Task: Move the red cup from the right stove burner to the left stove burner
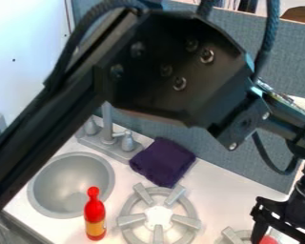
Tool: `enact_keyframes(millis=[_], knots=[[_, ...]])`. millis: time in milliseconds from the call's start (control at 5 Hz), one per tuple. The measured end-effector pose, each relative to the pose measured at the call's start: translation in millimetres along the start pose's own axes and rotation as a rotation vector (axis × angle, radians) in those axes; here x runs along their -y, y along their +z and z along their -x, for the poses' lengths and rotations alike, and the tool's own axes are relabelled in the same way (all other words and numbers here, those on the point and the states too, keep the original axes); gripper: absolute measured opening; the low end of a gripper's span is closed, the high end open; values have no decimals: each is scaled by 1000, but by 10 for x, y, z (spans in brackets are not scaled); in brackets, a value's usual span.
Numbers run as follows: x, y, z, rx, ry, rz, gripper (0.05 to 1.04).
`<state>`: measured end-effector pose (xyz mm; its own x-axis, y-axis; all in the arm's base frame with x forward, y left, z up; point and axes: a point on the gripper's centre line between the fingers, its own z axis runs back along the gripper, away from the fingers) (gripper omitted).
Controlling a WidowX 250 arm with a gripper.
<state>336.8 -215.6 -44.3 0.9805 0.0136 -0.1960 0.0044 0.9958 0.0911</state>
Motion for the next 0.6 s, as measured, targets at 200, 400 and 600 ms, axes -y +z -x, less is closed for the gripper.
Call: enact_keyframes(millis=[200,400,600], knots=[[26,15,16,-3,-5,-10,1009],[128,49,-7,17,-19,-8,1009],[217,0,20,17,-29,-12,1009]])
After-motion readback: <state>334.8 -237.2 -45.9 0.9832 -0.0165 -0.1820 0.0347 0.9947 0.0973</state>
